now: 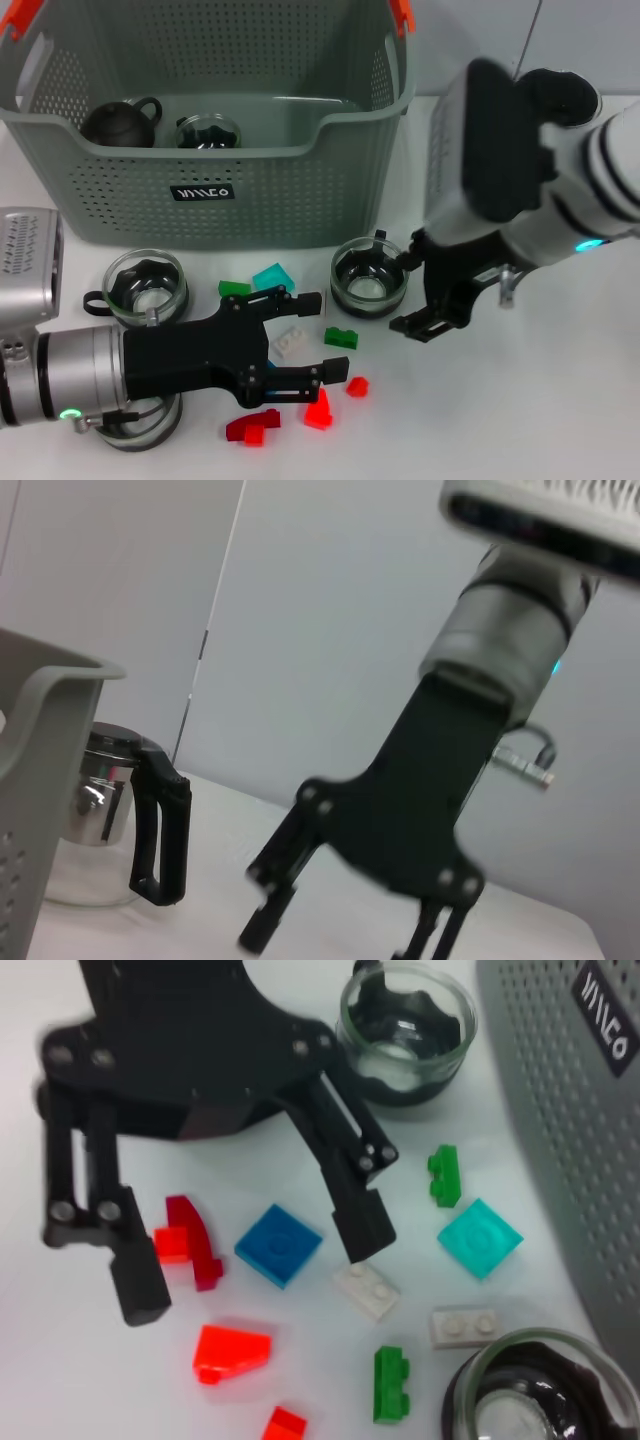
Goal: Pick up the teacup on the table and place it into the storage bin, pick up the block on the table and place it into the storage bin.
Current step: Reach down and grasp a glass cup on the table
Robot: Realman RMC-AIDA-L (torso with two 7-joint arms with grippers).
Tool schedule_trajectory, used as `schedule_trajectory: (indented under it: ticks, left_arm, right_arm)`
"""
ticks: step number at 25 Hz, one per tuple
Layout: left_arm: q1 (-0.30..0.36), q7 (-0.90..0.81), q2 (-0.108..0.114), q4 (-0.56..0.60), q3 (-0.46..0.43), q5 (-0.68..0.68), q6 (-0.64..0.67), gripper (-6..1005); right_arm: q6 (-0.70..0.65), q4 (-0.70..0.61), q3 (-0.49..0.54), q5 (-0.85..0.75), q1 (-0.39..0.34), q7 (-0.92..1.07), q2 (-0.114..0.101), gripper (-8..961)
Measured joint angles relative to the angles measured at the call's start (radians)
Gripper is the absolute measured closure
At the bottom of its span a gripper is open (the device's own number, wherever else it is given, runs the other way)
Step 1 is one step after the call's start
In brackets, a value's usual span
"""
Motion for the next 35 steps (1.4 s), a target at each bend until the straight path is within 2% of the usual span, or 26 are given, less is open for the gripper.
schedule_trajectory:
  ticks: [6, 11, 17, 23, 31, 35]
  left_arm:
    - [0.002, 0.0, 0.0, 0.0, -0.002, 0.0, -0.001, 123]
    - [0.0, -0.002, -0.001, -0.003, 0.001, 0.0, -0.002, 123]
    - [0.002, -0.002, -0.001, -0.003, -0.003, 0.0, -0.002, 124]
    - [0.002, -0.002, -0.002, -0.004, -0.004, 0.0, -0.009, 124]
    - [0.002, -0.001, -0.002, -0.005, -0.004, 0.0, -0.013, 123]
    - [0.003, 0.002, -0.002, -0.004, -0.006, 0.0, -0.013, 123]
  right_arm:
    - [0.176, 0.124, -0.139, -0.052, 0.028, 0.009, 0.004, 208]
    - [0.291, 0.248, -0.213, -0.056, 0.079, 0.028, 0.006, 208]
    - [0.346, 0.351, -0.265, -0.057, 0.131, 0.041, 0.007, 208]
    - [0.36, 0.36, -0.287, -0.058, 0.136, 0.052, 0.008, 209]
    - [0.351, 0.348, -0.285, -0.058, 0.14, 0.082, 0.005, 401]
    - [0.346, 0.346, -0.286, -0.057, 0.142, 0.08, 0.005, 566]
